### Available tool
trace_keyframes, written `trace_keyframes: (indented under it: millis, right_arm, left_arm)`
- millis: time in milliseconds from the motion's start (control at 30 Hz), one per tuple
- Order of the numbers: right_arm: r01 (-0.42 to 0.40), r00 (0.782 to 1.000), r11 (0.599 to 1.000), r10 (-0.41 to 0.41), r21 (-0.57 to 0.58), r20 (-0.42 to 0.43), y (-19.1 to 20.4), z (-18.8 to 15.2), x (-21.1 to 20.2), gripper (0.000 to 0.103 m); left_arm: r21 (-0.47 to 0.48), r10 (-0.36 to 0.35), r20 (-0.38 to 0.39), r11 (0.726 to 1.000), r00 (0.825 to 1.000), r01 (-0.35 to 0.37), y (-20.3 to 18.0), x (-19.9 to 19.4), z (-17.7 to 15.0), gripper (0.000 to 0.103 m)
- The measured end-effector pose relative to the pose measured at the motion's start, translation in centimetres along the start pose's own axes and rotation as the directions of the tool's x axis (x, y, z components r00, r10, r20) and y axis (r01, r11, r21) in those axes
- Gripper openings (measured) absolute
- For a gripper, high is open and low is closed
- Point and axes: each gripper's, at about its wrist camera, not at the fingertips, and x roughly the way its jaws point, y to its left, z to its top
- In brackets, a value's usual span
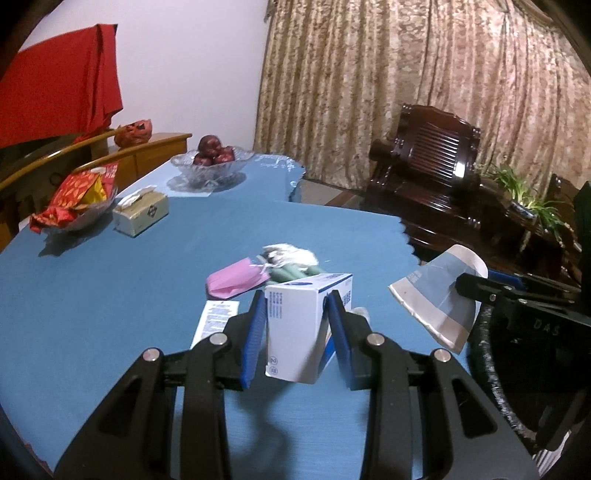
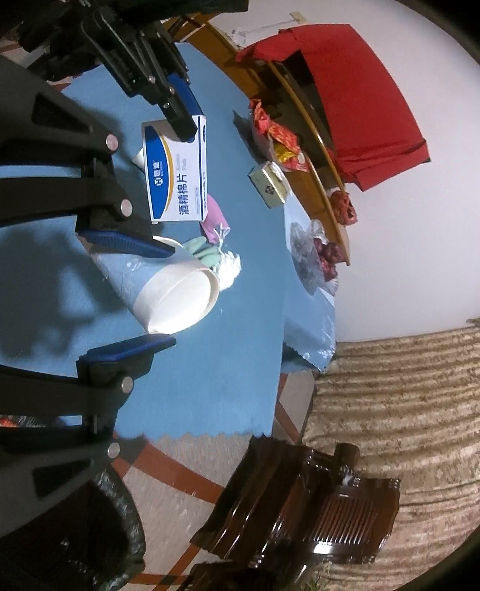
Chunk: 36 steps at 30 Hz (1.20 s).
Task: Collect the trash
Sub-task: 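Lift the white box and paper cup and carry them over the bin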
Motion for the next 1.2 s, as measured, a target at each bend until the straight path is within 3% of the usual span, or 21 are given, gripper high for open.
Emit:
trace_keyframes:
  millis: [533, 1200]
  right_arm:
    - [0.135, 0.986, 0.990, -0.138, 0.036, 0.094, -5.3, -1.6, -9.8, 0.042]
    - [0.329, 0.936, 0.931, -0.343, 0.160, 0.072, -12.6, -7.3, -18.1, 0.042]
  left_arm:
    - [0.091, -0.146, 0.014, 0.985, 0.989, 0.144, -9.0, -1.6, 0.4, 0.033]
    - [0.224, -0.333, -0.045, 0.915, 0.942, 0.334, -21.2, -2.0, -1.7, 0.033]
